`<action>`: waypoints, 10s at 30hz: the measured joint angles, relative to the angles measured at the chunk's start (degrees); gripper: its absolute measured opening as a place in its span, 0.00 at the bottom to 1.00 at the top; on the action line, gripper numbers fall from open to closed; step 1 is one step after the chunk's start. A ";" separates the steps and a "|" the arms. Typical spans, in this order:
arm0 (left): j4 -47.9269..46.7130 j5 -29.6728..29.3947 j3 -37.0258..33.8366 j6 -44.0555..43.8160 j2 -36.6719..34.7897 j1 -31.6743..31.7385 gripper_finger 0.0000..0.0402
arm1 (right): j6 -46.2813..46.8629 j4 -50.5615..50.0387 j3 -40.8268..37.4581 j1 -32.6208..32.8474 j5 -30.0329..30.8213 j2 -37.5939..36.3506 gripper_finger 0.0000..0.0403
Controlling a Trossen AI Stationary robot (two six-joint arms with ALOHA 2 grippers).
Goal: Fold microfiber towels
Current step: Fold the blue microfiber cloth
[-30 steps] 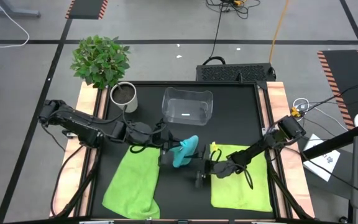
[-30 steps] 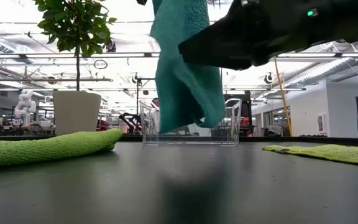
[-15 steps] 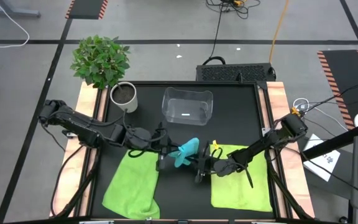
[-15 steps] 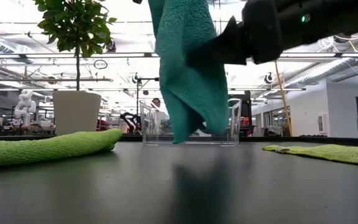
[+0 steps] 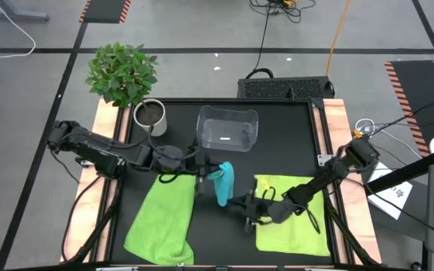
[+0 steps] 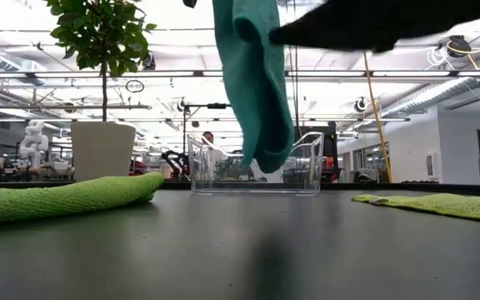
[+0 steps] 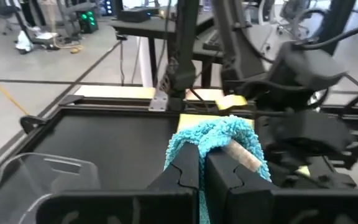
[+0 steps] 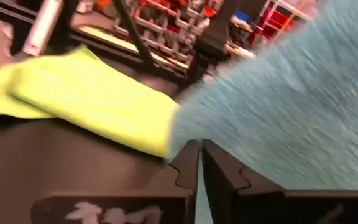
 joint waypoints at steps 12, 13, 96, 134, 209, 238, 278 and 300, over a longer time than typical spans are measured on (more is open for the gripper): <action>5.78 -0.05 0.00 0.36 0.00 2.93 0.01 | -2.80 -0.19 0.00 4.17 10.08 -1.82 0.34; 6.25 -0.05 0.00 0.45 0.00 3.01 0.01 | -2.82 -0.06 0.00 4.17 11.81 -1.82 0.40; -25.74 0.00 3.61 -8.85 9.72 -0.88 0.01 | 7.97 -13.88 -23.54 -7.89 11.09 -27.09 0.00; -24.17 -0.39 3.23 -9.52 16.35 -4.75 0.67 | 22.81 -16.50 -23.52 3.52 -2.18 -27.09 0.72; -5.98 15.41 -16.61 -16.11 20.80 9.65 0.01 | 25.74 -13.07 -23.45 -9.51 -14.01 -12.88 0.70; -22.07 6.92 -17.07 -6.50 11.85 17.72 0.00 | 33.07 -15.50 -24.94 -11.03 -21.74 -12.79 0.65; -16.56 4.64 -17.00 -15.56 10.96 -12.05 0.47 | 36.26 -18.42 -25.20 -13.64 -22.75 -12.83 0.60; -8.93 3.71 -16.94 -15.99 14.84 -17.69 0.47 | 36.36 -17.50 -25.22 -13.62 -22.96 -12.79 0.60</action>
